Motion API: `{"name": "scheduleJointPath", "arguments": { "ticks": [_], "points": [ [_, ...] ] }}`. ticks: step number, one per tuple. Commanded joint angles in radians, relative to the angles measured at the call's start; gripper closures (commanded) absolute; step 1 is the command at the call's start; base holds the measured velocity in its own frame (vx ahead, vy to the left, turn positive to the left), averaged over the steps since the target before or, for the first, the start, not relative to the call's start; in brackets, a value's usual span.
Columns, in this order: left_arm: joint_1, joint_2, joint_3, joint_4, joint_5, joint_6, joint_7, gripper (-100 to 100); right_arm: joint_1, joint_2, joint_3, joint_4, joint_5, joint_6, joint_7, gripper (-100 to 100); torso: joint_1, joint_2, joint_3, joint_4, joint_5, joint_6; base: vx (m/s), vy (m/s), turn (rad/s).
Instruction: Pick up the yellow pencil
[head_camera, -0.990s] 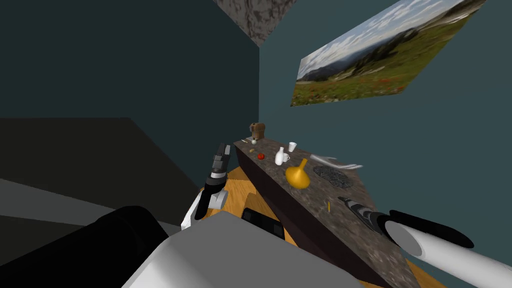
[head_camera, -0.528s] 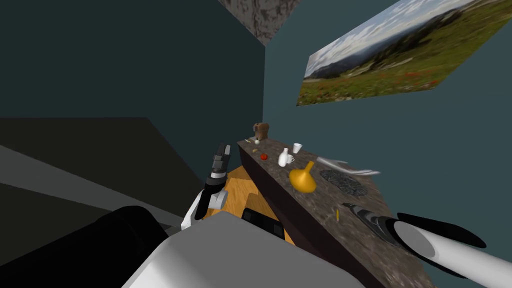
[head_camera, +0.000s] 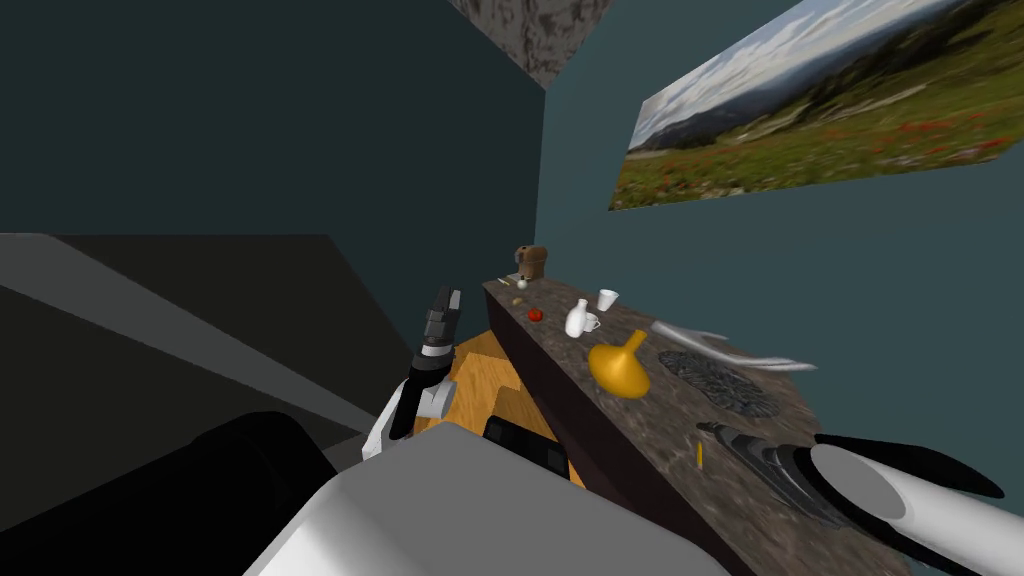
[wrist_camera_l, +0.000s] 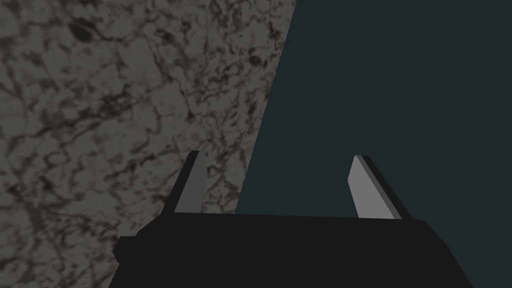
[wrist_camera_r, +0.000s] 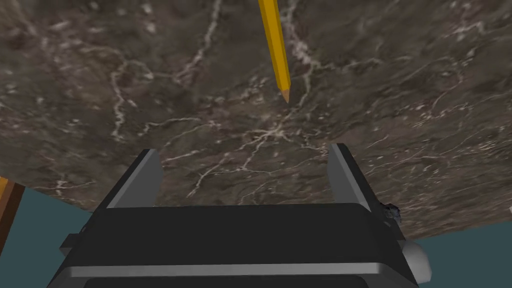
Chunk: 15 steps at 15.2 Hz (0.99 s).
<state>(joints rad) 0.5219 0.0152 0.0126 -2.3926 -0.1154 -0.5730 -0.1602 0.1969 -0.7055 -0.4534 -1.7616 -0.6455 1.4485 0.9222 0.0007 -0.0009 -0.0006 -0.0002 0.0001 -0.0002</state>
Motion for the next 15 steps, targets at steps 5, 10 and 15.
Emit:
{"name": "scheduleJointPath", "arguments": {
  "ticks": [5,10,15],
  "points": [
    [0.000,0.000,0.000,0.000,0.000,0.000,0.000,0,-0.012,-0.024,-0.024,0.038,-0.038,0.122,0.062,-100,0.000,0.000,0.000,0.000,0.000,0.001,0.006,0.000,0.112],
    [0.000,0.000,0.000,0.000,0.000,0.000,0.000,0,-0.018,-0.035,-0.039,0.066,-0.064,0.216,0.104,-100,0.000,0.000,0.000,0.000,0.000,0.000,0.008,0.000,0.146],
    [0.000,0.000,0.000,0.000,0.000,0.000,0.000,0,-0.018,-0.040,-0.049,0.100,-0.092,0.302,0.147,-100,0.000,0.000,0.000,0.000,0.000,0.000,0.006,-0.001,0.111]
  ]
}}
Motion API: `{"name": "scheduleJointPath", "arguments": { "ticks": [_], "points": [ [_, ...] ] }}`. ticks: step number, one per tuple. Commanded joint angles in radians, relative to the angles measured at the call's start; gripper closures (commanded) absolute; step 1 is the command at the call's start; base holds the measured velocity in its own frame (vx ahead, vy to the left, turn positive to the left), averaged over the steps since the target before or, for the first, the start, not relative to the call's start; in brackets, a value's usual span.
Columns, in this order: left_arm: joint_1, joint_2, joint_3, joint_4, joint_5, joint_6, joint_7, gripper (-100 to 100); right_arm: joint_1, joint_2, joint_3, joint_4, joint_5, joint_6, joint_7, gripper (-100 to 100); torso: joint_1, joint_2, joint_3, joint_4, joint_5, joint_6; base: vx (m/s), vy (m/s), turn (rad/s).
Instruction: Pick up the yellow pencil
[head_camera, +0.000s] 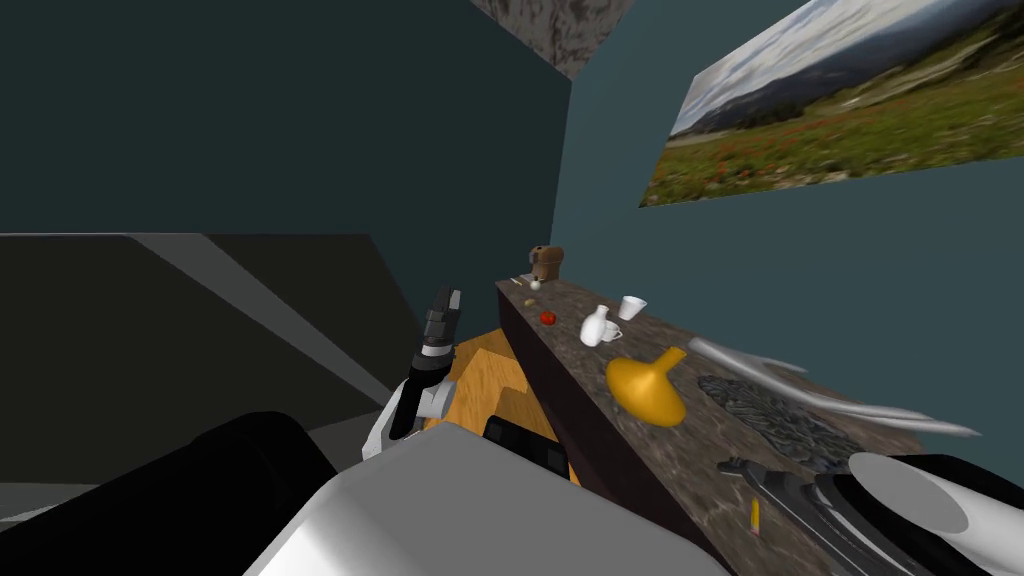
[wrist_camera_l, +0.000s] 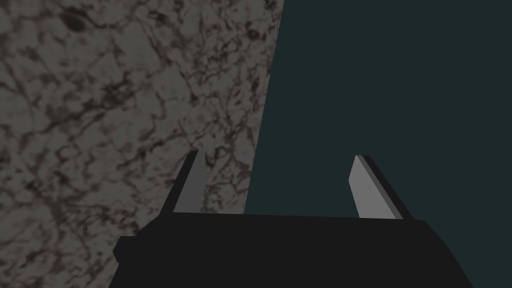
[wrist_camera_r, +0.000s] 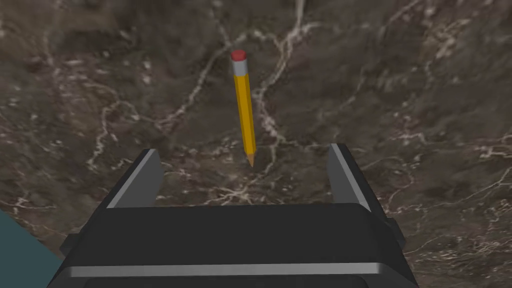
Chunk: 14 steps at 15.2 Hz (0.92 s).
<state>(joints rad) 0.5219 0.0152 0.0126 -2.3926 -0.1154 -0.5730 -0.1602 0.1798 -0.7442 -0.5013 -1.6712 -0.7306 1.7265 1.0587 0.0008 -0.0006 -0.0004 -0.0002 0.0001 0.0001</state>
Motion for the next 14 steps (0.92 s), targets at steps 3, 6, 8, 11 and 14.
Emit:
{"name": "scheduleJointPath", "arguments": {
  "ticks": [3,6,8,11,14],
  "points": [
    [0.000,0.000,0.000,0.000,0.000,0.000,0.000,0,0.004,0.006,0.000,0.013,-0.009,0.032,0.015,-100,0.000,0.000,0.000,0.000,0.000,0.000,0.005,-0.002,0.089],
    [0.000,0.000,0.000,0.000,0.000,0.000,0.000,0,0.003,0.027,0.031,0.047,0.012,-0.012,0.011,-100,-0.001,0.001,0.001,0.000,0.000,0.000,-0.022,-0.021,0.054],
    [0.000,0.000,0.000,0.000,0.000,0.000,0.000,0,0.005,0.027,0.029,0.045,0.010,-0.008,0.013,-100,-0.002,0.003,0.001,0.001,-0.001,0.000,-0.025,-0.025,0.037],
    [0.000,0.000,0.000,0.000,0.000,0.000,0.000,0,0.006,0.028,0.030,0.046,0.011,-0.013,0.012,100,-0.001,0.001,0.001,0.000,0.000,0.001,-0.002,-0.002,0.000],
    [0.000,0.000,0.000,0.000,0.000,0.000,0.000,0,0.004,0.015,0.014,0.029,-0.001,0.017,0.015,100,0.000,0.001,0.001,0.000,0.000,0.001,0.004,0.005,-0.025]
  ]
}}
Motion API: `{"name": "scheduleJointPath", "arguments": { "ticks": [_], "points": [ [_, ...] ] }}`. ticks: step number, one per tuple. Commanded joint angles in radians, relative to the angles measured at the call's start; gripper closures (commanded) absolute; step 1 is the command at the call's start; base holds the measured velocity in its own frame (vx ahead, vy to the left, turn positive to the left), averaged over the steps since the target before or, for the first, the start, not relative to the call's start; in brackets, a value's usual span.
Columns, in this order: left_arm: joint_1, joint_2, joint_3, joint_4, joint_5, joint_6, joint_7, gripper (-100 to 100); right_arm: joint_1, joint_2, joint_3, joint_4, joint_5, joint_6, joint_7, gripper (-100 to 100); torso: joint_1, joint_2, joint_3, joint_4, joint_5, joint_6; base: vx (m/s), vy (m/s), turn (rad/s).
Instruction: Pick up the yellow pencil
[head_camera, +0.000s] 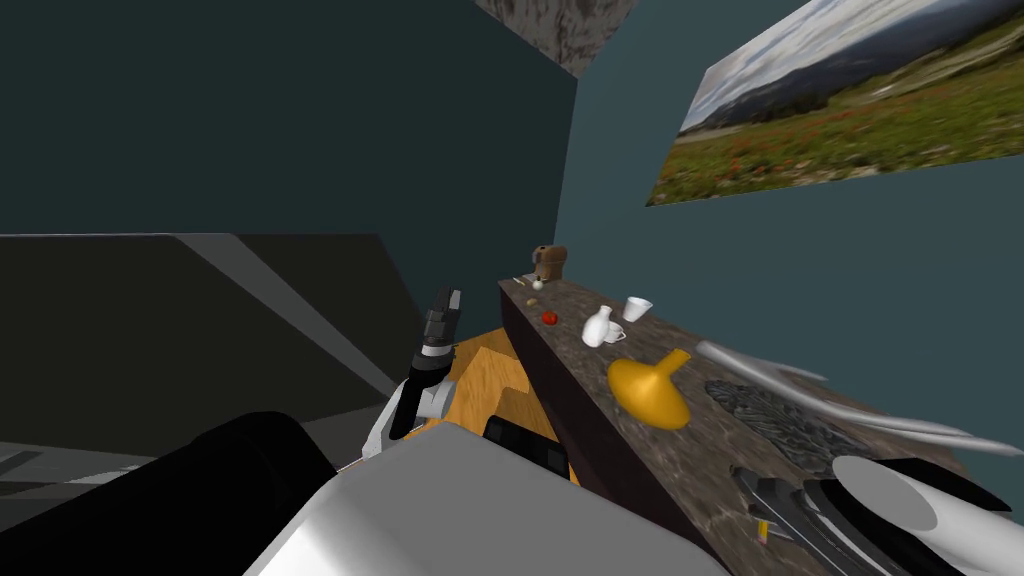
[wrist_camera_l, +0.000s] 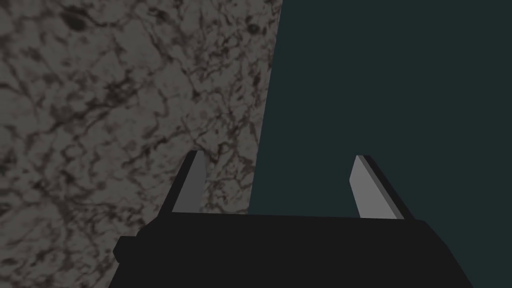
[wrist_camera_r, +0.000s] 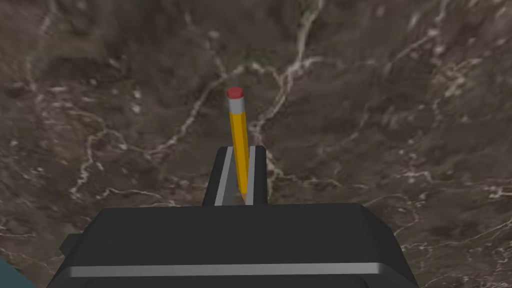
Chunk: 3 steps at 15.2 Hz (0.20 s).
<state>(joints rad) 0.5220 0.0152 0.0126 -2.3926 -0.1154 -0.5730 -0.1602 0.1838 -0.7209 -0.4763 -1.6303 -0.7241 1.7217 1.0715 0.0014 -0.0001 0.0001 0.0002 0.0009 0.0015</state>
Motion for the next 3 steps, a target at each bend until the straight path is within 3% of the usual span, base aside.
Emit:
{"name": "scheduleJointPath", "arguments": {
  "ticks": [1,2,3],
  "points": [
    [0.000,0.000,0.000,0.000,0.000,0.000,0.000,0,0.000,-0.011,-0.016,-0.017,-0.011,0.028,0.003,100,0.000,0.000,0.000,0.000,0.000,0.000,0.029,0.028,-0.094],
    [0.000,0.000,0.000,0.000,0.000,0.000,0.000,0,0.001,-0.017,-0.024,-0.026,-0.017,0.042,0.005,100,0.001,-0.001,0.000,0.000,0.000,0.000,0.035,0.032,-0.062],
    [0.000,0.000,0.000,0.000,0.000,0.000,0.000,0,0.000,-0.010,-0.014,-0.016,-0.010,0.024,0.003,100,0.002,-0.001,-0.001,0.000,0.000,0.000,0.021,0.018,-0.024]
  ]
}}
